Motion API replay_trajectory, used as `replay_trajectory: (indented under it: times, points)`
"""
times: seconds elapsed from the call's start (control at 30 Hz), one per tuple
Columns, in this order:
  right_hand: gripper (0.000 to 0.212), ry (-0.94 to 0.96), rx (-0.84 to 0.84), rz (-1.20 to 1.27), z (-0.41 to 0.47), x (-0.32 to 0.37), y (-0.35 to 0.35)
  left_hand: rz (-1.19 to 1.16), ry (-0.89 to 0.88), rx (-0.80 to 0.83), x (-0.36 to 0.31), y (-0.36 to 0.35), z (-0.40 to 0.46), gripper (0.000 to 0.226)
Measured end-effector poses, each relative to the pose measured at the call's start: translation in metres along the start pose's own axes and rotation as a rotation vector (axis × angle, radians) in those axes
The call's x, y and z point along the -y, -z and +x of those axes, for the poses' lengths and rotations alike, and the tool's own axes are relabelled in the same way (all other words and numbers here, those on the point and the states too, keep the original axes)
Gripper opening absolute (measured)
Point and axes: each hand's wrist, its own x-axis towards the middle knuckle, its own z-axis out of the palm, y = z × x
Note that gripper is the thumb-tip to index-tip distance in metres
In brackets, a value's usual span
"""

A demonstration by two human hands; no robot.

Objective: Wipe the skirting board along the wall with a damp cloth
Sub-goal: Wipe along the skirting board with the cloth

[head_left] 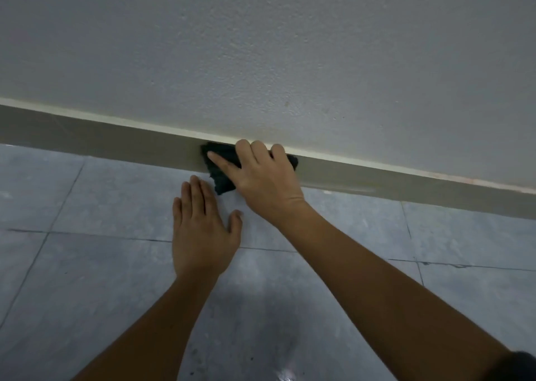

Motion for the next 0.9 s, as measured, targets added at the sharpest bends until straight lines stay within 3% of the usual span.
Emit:
replay_trajectory:
  times: [0.13, 0.23, 0.33, 0.53, 0.63, 0.73, 0.9]
  points:
    - [0.053, -0.038, 0.104, -0.029, -0.038, -0.033, -0.007, 0.023, -0.013, -0.011, 0.002, 0.000, 0.001, 0.084]
    - [0.062, -0.101, 0.466, -0.036, -0.101, -0.073, -0.009, 0.019, -0.004, 0.014, 0.005, 0.000, 0.000, 0.084]
    - [0.067, -0.221, 0.388, -0.124, -0.130, -0.086, -0.003, 0.014, -0.009, 0.017, 0.001, 0.004, -0.003, 0.083]
    - [0.056, -0.070, 0.102, 0.024, -0.064, -0.046, -0.019, 0.105, -0.085, -0.032, -0.002, 0.005, -0.003, 0.073]
    - [0.057, -0.065, 0.220, 0.029, -0.068, -0.040, -0.030, 0.060, -0.066, 0.010, -0.030, 0.001, -0.007, 0.067]
    - [0.054, -0.153, 0.362, 0.119, -0.111, -0.059, -0.036, -0.001, -0.017, 0.070, -0.055, -0.011, -0.011, 0.075]
    - [0.064, -0.151, 0.296, 0.013, -0.143, -0.109, -0.017, 0.009, 0.000, 0.026, -0.059, -0.023, -0.016, 0.087]
